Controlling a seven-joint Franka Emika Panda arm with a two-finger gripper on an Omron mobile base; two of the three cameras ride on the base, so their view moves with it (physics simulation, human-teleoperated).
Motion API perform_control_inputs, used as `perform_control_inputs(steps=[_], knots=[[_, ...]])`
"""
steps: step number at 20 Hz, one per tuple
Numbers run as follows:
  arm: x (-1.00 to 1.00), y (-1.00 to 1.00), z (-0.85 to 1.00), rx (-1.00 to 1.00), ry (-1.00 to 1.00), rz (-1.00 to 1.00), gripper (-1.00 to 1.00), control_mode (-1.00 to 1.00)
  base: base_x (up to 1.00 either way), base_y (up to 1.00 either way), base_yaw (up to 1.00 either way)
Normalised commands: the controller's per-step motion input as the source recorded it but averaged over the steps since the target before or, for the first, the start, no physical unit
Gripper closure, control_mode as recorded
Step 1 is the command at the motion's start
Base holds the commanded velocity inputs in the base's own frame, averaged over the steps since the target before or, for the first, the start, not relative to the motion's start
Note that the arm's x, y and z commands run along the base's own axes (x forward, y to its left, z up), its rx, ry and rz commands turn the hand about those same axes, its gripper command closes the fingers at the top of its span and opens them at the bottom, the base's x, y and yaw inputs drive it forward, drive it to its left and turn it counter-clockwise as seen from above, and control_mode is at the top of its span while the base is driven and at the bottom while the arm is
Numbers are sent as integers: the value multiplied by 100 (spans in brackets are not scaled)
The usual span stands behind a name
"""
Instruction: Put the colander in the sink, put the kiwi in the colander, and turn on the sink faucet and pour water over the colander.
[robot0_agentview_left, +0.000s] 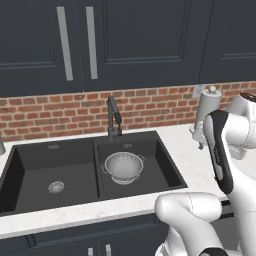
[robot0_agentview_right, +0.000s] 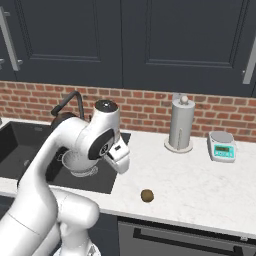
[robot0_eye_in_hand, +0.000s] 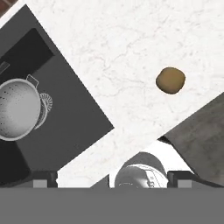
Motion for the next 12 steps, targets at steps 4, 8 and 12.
perform_control_inputs(steps=[4,8,12], knots=[[-40,-78,-10,-5,-5,15,-100,-100,0,0,0],[-7,-79,-23,-6,0,14,-100,-100,0,0,0],[0,-59,-26,-1,1,21,-100,-100,0,0,0]])
